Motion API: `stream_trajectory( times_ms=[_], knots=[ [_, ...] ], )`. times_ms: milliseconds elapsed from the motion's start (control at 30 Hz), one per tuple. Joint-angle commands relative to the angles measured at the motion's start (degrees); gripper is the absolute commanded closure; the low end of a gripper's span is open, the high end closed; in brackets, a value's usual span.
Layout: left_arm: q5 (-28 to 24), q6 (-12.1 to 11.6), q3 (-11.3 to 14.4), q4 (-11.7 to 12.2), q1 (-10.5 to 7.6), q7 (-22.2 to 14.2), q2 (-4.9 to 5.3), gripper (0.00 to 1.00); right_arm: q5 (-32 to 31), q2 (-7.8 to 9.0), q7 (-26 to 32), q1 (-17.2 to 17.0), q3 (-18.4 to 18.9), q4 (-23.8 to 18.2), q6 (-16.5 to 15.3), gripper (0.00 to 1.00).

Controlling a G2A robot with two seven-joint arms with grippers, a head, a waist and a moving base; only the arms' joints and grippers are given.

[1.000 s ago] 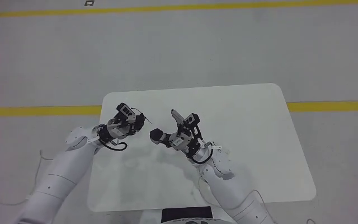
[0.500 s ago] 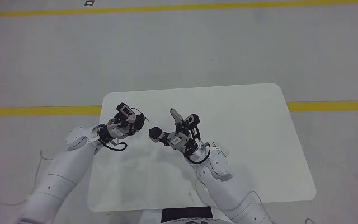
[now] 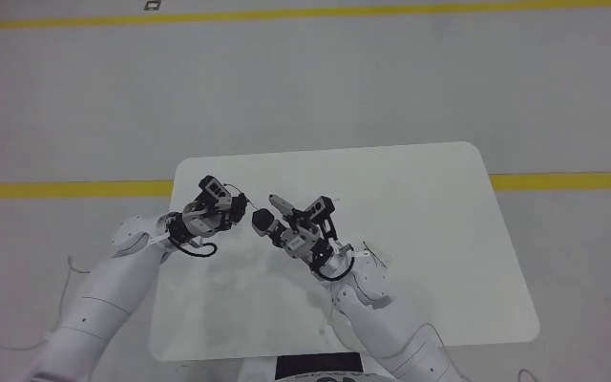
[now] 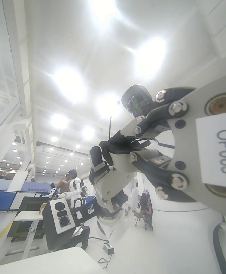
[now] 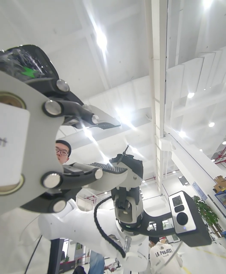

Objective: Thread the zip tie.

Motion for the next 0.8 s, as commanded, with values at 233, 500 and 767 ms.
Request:
stream_trajectory(
  times_ms=[233,500,767],
  knots=[
    [0.0,0.0,0.0,0.0,0.0,0.0,0.0,1.0,0.4,-0.16,0.2,0.4,-0.8,0.9,0.0,0.69],
    [0.0,0.0,0.0,0.0,0.0,0.0,0.0,1.0,0.3,-0.34,-0.3,1.1,-1.3,1.6,-0.2,0.78],
    [0.0,0.0,0.0,0.0,0.0,0.0,0.0,1.0,0.0,-0.53,-0.6,1.6,-1.8,2.3,-0.8,0.81]
  ],
)
